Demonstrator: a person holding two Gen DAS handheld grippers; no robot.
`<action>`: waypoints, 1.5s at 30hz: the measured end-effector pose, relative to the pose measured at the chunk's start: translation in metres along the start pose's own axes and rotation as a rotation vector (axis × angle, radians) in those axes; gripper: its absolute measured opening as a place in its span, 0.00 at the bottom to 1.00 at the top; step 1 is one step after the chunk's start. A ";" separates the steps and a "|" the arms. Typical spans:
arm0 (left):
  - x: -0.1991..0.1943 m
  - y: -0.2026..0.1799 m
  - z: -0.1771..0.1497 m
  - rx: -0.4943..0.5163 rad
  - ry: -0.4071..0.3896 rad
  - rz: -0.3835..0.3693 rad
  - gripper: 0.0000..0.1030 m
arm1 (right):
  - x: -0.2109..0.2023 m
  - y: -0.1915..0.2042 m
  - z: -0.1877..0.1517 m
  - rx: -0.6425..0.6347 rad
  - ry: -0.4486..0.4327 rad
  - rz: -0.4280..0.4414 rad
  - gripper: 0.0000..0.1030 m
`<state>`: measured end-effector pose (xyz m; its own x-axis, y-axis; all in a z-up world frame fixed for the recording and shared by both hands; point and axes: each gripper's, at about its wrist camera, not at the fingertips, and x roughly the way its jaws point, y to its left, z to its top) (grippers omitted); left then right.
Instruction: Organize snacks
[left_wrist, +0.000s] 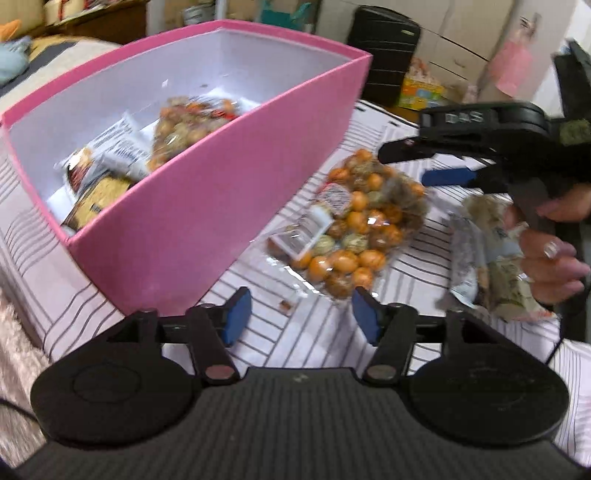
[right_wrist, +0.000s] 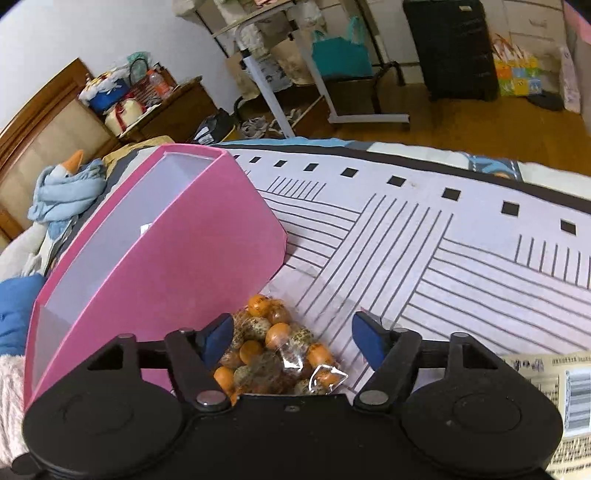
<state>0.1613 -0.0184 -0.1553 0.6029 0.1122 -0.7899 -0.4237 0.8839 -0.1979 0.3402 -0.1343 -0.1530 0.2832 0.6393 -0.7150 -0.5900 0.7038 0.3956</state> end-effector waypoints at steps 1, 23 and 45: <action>0.003 0.003 0.000 -0.015 -0.003 -0.003 0.61 | 0.002 0.000 0.000 -0.005 0.003 -0.001 0.77; 0.017 0.025 0.004 -0.171 -0.018 -0.121 0.46 | -0.009 0.022 -0.020 -0.174 0.226 -0.017 0.68; 0.000 0.031 0.013 -0.118 0.110 -0.224 0.46 | -0.049 0.070 -0.036 -0.171 0.207 -0.144 0.47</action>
<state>0.1571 0.0149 -0.1541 0.6163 -0.1361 -0.7757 -0.3678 0.8212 -0.4362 0.2575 -0.1272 -0.1112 0.2239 0.4475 -0.8658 -0.6787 0.7091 0.1910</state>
